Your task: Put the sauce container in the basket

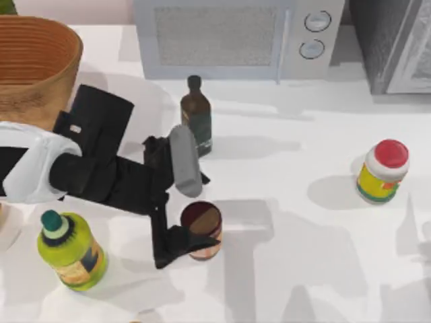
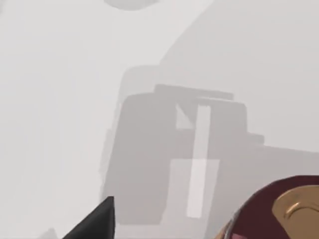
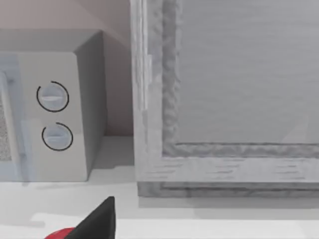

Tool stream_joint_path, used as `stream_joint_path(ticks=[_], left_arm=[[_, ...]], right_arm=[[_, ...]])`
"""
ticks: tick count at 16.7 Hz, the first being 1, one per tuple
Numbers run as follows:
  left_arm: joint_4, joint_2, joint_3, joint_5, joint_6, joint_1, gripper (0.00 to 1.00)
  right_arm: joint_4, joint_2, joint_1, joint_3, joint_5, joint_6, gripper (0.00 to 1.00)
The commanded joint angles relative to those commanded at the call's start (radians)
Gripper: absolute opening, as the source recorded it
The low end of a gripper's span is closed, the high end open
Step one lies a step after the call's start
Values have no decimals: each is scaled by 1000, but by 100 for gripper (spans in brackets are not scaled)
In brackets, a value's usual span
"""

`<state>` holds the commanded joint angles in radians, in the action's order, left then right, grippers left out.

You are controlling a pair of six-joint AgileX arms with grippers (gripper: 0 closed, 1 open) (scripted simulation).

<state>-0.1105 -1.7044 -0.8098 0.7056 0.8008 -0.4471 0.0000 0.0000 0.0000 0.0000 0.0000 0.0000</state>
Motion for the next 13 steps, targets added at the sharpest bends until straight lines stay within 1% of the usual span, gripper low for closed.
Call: stream_joint_path(ticks=[3, 7, 12, 13], left_arm=[[108, -71, 12, -22, -42, -42, 100], [233, -128, 78, -26, -48, -49, 100], [253, -134, 94, -25, -45, -45, 100], [253, -134, 94, -25, -45, -45, 92]], right_arm=[[0, 0, 0, 0, 0, 0, 100], [0, 0, 0, 0, 0, 0, 100], [0, 0, 0, 0, 0, 0, 100], [0, 0, 0, 0, 0, 0, 100]])
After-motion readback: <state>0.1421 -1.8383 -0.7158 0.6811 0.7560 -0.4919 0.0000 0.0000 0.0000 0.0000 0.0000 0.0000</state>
